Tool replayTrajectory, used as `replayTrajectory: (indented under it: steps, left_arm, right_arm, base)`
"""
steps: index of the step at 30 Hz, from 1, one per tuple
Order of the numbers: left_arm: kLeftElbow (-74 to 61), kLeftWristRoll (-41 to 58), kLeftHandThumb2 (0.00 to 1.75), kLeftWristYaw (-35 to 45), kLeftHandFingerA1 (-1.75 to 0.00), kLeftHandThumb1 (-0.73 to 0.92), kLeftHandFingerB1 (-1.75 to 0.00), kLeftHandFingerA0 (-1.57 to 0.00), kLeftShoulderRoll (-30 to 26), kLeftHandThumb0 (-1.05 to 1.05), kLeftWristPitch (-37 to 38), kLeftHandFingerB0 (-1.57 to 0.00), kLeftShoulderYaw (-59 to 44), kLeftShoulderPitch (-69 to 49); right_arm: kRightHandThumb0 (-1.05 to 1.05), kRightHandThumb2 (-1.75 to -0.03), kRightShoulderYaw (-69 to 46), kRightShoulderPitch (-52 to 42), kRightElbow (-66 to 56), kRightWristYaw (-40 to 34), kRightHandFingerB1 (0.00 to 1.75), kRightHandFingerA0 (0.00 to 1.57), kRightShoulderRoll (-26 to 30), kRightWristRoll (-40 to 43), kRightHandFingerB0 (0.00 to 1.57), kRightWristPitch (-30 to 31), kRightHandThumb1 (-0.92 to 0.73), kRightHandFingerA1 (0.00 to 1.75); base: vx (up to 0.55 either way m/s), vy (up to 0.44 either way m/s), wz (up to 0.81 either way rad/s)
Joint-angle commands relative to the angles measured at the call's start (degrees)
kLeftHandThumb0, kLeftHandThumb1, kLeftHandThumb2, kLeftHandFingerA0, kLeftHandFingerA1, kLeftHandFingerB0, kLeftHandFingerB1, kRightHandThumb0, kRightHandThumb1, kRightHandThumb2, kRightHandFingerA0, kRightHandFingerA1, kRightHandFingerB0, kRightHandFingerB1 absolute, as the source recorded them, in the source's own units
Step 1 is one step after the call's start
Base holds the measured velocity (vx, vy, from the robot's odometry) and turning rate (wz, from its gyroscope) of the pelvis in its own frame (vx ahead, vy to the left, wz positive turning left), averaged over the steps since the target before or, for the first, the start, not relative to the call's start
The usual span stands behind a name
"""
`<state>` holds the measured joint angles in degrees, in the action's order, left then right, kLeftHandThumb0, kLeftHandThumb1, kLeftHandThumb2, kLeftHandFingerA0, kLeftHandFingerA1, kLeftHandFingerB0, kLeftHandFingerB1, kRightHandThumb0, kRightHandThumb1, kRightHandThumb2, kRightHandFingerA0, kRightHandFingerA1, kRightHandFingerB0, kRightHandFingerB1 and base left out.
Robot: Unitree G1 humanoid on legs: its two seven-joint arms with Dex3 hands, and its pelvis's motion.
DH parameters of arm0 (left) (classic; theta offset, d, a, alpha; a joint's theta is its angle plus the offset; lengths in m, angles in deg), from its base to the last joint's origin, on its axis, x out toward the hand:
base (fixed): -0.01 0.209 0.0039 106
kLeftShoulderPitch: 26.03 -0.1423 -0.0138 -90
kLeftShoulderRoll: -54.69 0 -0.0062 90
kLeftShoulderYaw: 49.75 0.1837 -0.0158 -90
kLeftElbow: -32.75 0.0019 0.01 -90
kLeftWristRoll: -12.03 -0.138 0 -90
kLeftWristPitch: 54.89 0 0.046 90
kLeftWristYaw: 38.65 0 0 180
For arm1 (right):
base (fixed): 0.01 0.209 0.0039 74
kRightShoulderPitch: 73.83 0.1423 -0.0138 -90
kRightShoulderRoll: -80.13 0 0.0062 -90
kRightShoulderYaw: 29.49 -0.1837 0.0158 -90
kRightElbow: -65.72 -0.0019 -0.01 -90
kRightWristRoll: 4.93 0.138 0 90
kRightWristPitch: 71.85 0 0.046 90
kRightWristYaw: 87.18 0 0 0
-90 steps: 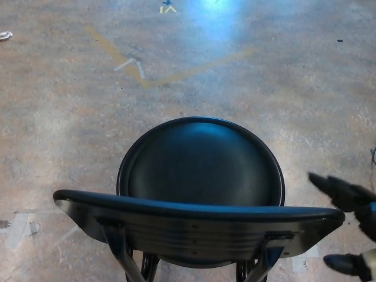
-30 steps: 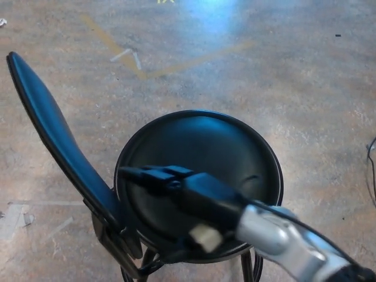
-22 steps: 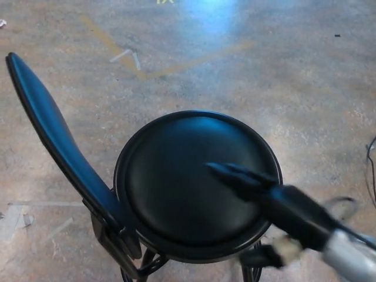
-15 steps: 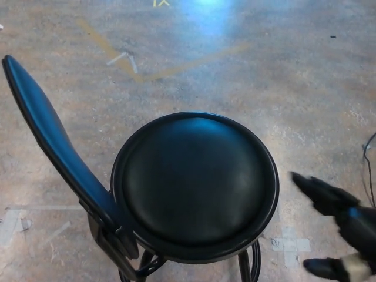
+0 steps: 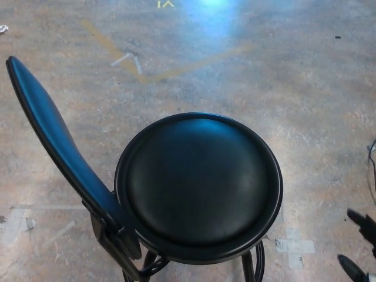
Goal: Use the right hand to rotate the back of the chair to its left.
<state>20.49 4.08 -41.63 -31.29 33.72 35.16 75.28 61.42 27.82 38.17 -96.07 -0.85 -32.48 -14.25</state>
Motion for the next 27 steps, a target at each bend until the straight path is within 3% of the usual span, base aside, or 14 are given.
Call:
replayTrajectory:
  steps: [1,4,7,11,13,14,16,17,21,23,24,25,26,27]
  left_arm:
    - [0.4,-0.4,0.63,0.2,-0.49,0.76,-0.42,-0.56,0.5,-0.54,-0.3,-0.54,0.1,-1.1]
    - [0.4,0.0,0.62,-0.5,-0.51,0.75,-0.44,-0.57,0.6,-0.51,-0.2,-0.55,-0.4,-1.1]
    - [0.4,-0.2,0.63,-0.1,-0.51,0.77,-0.43,-0.58,0.5,-0.52,-0.2,-0.56,-0.1,-1.1]
    - [0.5,-1.5,0.64,-0.1,-0.53,0.79,-0.43,-0.59,0.3,-0.5,0.5,-0.55,1.0,-2.0]
    - [0.6,-1.4,0.63,-0.5,-0.51,0.77,-0.43,-0.6,0.3,-0.5,0.4,-0.56,0.9,-1.9]
    - [0.5,-0.6,0.62,-0.5,-0.52,0.73,-0.44,-0.59,0.6,-0.5,0.4,-0.57,0.2,-1.8]
    - [0.4,0.1,0.63,-0.9,-0.53,0.76,-0.44,-0.6,0.7,-0.49,0.3,-0.55,-0.5,-1.9]
    - [0.4,0.5,0.64,-1.0,-0.53,0.79,-0.44,-0.61,0.6,-0.48,0.3,-0.55,-1.1,-2.0]
    - [0.5,-0.6,0.64,-1.0,-0.52,0.79,-0.44,-0.61,0.4,-0.5,-0.1,-0.55,-0.3,-1.9]
    - [0.6,-1.1,0.64,-0.9,-0.51,0.81,-0.43,-0.59,0.3,-0.49,0.3,-0.54,0.1,-2.1]
    - [0.6,0.6,0.63,-0.9,-0.52,0.78,-0.44,-0.62,0.5,-0.48,0.5,-0.55,-1.6,-2.3]
    - [0.6,1.3,0.63,-0.9,-0.52,0.78,-0.44,-0.62,0.6,-0.48,0.6,-0.55,-2.4,-2.4]
    - [0.6,0.4,0.64,-0.5,-0.51,0.78,-0.43,-0.61,0.4,-0.49,0.6,-0.54,-1.7,-2.1]
    - [0.6,-0.1,0.64,-0.6,-0.51,0.78,-0.43,-0.6,0.3,-0.5,0.5,-0.54,-1.4,-1.9]
  right_arm:
    - [-1.05,-0.95,-4.7,2.7,14.9,-3.3,0.87,0.0,-5.5,6.0,0.0,19.2,-0.89,1.05]
    - [-1.05,-0.91,-6.8,1.7,16.0,0.0,1.06,0.0,-7.1,7.8,0.0,21.3,-0.77,1.21]
    - [-1.05,-0.96,-8.2,1.0,16.5,2.0,0.95,0.0,-8.4,8.7,0.0,23.8,-0.73,1.07]
    - [-1.05,-0.93,-9.4,-0.2,16.8,3.5,0.97,0.0,-9.5,9.2,0.0,25.7,-0.71,1.07]
    - [-1.05,-0.99,-10.2,-0.5,16.8,4.3,1.05,0.0,-10.1,9.7,0.0,26.4,-0.66,1.17]
    - [-1.05,-1.36,-10.9,-1.1,16.9,4.9,0.86,0.12,-10.7,10.4,0.13,26.7,-0.43,0.96]
    - [-0.98,-1.35,-11.2,-1.5,16.9,5.4,0.86,0.17,-11.0,10.2,0.13,27.4,-0.36,0.96]
    - [-1.05,-1.37,-13.1,-1.9,16.7,5.5,0.88,0.12,-11.6,12.0,0.0,26.8,-0.37,1.0]
    - [-1.05,-1.35,-14.4,-2.5,16.4,5.7,0.88,0.1,-12.2,12.4,0.02,27.0,-0.34,0.99]
    - [-1.05,-1.34,-15.5,-2.6,16.2,6.0,0.93,0.15,-12.4,13.2,0.0,26.4,-0.33,1.04]
    - [-1.05,-1.32,-15.5,-2.5,16.2,6.1,0.94,0.3,-12.4,13.2,0.0,26.8,-0.3,1.11]
    - [-1.05,-1.32,-15.5,-2.5,16.2,6.2,0.94,0.3,-12.4,13.2,0.0,27.0,-0.3,1.11]
    - [-1.05,-1.31,-15.4,-2.4,16.2,6.6,0.96,0.09,-12.2,13.2,0.0,26.9,-0.32,1.03]
    - [-1.05,-1.32,-15.4,-2.4,16.1,6.7,0.94,0.02,-12.1,13.2,0.0,26.6,-0.3,1.01]
  base:
    - [0.0,0.0,0.0]
    - [0.0,0.0,0.0]
    - [0.0,0.0,0.0]
    - [0.0,0.0,0.0]
    - [0.0,0.0,0.0]
    - [0.0,0.0,0.0]
    - [0.0,0.0,0.0]
    - [0.0,0.0,0.0]
    - [0.0,0.0,0.0]
    - [0.0,0.0,0.0]
    - [0.0,0.0,0.0]
    - [0.0,0.0,0.0]
    - [0.0,0.0,0.0]
    - [0.0,0.0,0.0]
